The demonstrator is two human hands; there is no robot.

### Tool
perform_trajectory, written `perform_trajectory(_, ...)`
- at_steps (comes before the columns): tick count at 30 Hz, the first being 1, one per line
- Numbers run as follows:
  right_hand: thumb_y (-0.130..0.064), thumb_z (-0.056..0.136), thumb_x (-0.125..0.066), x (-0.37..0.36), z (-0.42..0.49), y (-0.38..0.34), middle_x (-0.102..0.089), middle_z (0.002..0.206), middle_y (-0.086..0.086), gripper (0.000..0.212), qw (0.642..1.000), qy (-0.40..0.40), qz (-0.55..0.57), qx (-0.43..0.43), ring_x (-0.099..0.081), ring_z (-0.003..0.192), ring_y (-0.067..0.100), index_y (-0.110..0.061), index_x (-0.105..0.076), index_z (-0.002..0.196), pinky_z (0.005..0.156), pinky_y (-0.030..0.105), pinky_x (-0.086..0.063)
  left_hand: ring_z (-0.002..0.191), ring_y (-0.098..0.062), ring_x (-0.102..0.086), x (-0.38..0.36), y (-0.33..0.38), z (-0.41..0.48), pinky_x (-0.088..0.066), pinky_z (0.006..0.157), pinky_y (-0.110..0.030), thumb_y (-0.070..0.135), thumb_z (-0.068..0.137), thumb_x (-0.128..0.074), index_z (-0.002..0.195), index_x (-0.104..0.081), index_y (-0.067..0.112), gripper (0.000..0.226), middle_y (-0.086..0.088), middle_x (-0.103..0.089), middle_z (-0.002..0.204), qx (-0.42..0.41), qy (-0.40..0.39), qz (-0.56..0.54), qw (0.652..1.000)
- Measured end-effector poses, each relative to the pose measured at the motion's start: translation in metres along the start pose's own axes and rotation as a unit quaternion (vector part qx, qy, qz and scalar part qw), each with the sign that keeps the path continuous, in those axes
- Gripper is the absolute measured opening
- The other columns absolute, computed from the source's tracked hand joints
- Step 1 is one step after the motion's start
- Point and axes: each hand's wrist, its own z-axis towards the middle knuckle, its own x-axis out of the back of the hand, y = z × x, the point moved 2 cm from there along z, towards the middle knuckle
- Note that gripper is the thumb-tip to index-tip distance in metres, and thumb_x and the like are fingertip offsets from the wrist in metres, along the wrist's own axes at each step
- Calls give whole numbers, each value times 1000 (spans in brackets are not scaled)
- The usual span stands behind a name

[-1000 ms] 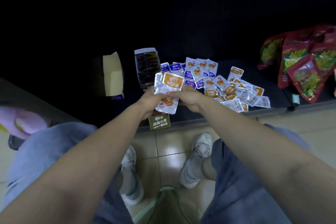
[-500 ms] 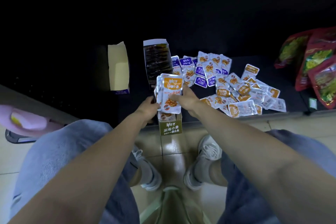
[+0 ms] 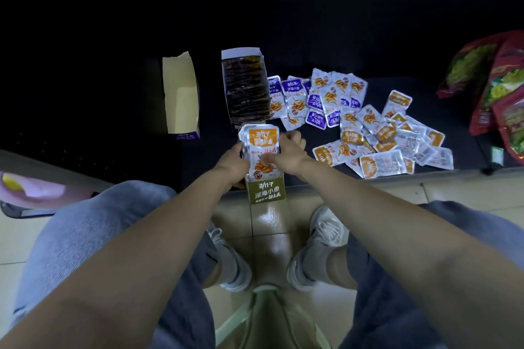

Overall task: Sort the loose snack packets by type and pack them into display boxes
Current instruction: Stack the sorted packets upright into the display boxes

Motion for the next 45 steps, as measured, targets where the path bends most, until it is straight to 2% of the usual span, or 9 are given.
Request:
perform_trajectory(4,-12,90,-64,0,-5,2,-26,147,10,69,989,3,144,-36,-37,132,25,-12,-23,145,102,30,-36,98,-24,-65,0,1,0,-56,84,-40,17,95,-55,130,-47,29,38,-5,-65,110,-12,-6,0,1000)
perform_trajectory(9,-14,98,-52,-3,-12,0,-55,136,9,50,976,-109,183,-44,-56,119,23,-19,-34,144,103,38,-45,97,-21,-65,-1,1,1,-56,83,-37,18,94,-56,127,-49,30,36,-4,-66,114,-8,2,-12,1000)
perform_trajectory(14,-30,93,-60,-1,-17,-1,-41,150,6,79,977,-113,161,-78,-48,129,22,-18,-11,154,109,41,-39,100,-23,-61,1,2,2,-53,90,-39,15,95,-54,120,-47,26,28,-6,-62,116,-10,24,-11,1000)
perform_trajectory(18,-34,95,-58,4,-26,4,-30,155,8,79,979,-90,150,-101,-40,136,26,-13,-9,154,110,41,-37,123,-34,-47,7,6,4,-44,92,-34,25,95,-53,145,-28,6,58,-20,-34,145,23,108,120,987)
perform_trajectory(22,-31,96,-56,14,-36,11,-41,147,12,68,979,-67,161,-103,-49,126,27,-13,-20,151,94,36,-49,122,-36,-44,3,27,-7,-42,100,-40,22,93,-53,135,-43,7,45,-20,-36,136,-83,192,190,959)
perform_trajectory(27,-24,97,-55,31,-39,31,-51,134,13,54,979,-21,175,-100,-55,118,28,-11,-34,145,93,38,-50,123,-31,-44,-22,56,-12,-38,104,-38,13,91,-53,127,-54,14,37,-13,-41,134,-208,203,216,932)
perform_trajectory(32,-18,97,-54,59,-36,80,-54,108,12,42,971,13,201,-126,-55,96,23,-10,-43,137,76,33,-51,116,-30,-51,-70,84,6,-42,97,-33,8,90,-50,114,-64,14,28,-13,-50,127,-272,148,240,920)
perform_trajectory(35,-19,94,-57,75,-30,118,-54,104,10,40,975,51,169,-135,-53,92,22,-8,-49,131,81,36,-47,110,-29,-56,-102,91,23,-44,89,-30,10,92,-50,112,-65,14,25,-11,-55,125,-263,111,263,921)
perform_trajectory(45,-18,96,-54,103,-16,207,-35,149,15,51,985,61,58,-148,-43,130,34,-10,-39,144,103,39,-41,118,-28,-52,-189,75,78,-44,95,-33,23,94,-52,126,-55,13,33,-10,-54,133,-142,-44,393,907)
